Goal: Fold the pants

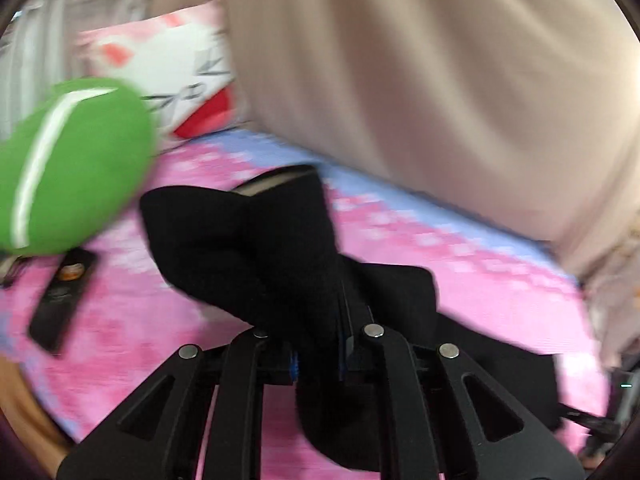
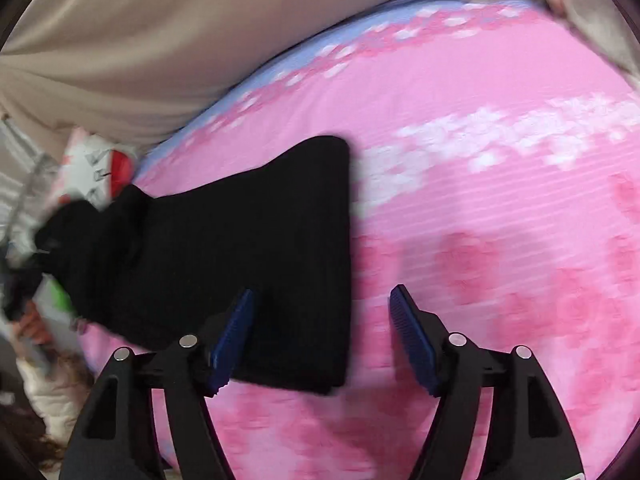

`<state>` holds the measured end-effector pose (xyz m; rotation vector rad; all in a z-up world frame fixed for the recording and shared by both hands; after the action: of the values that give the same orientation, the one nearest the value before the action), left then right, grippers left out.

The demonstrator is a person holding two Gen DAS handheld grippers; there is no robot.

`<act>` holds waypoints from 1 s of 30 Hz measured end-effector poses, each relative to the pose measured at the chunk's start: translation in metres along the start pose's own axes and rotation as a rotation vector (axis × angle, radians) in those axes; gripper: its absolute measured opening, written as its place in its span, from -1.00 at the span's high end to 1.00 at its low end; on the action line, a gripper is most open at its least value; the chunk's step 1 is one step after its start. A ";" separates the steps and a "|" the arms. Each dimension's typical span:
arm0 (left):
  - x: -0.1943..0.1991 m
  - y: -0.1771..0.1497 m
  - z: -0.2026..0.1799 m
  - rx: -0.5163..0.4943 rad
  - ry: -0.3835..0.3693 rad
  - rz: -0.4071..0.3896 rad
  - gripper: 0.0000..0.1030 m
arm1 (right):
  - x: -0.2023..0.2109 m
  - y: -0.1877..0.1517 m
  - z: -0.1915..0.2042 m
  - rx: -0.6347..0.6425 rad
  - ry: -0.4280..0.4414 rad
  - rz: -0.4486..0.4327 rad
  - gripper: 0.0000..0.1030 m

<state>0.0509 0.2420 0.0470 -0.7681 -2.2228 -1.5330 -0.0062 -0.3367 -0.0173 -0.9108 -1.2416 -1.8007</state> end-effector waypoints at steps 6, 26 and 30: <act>-0.016 -0.018 0.043 0.071 0.022 0.031 0.78 | 0.016 0.006 0.025 0.035 -0.083 -0.076 0.69; -0.018 -0.075 0.039 0.213 -0.129 0.143 0.70 | 0.033 -0.038 0.113 0.379 -0.063 -0.103 -0.17; -0.021 -0.083 0.049 0.238 -0.131 0.162 0.70 | -0.013 -0.039 0.128 0.429 -0.139 -0.063 0.74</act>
<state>0.0192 0.2595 -0.0451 -0.9699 -2.3170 -1.1479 -0.0168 -0.2029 -0.0098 -0.7637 -1.6789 -1.4510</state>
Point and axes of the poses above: each gripper's, at about its wrist camera, not at the fingertips, and x roughly against the way its jaws point, z to its left, y to its top, the point moved 1 cm from there along -x, roughly the way its jaws point, and after that the axes turned 13 degrees about -y, right-handed, at the moved point
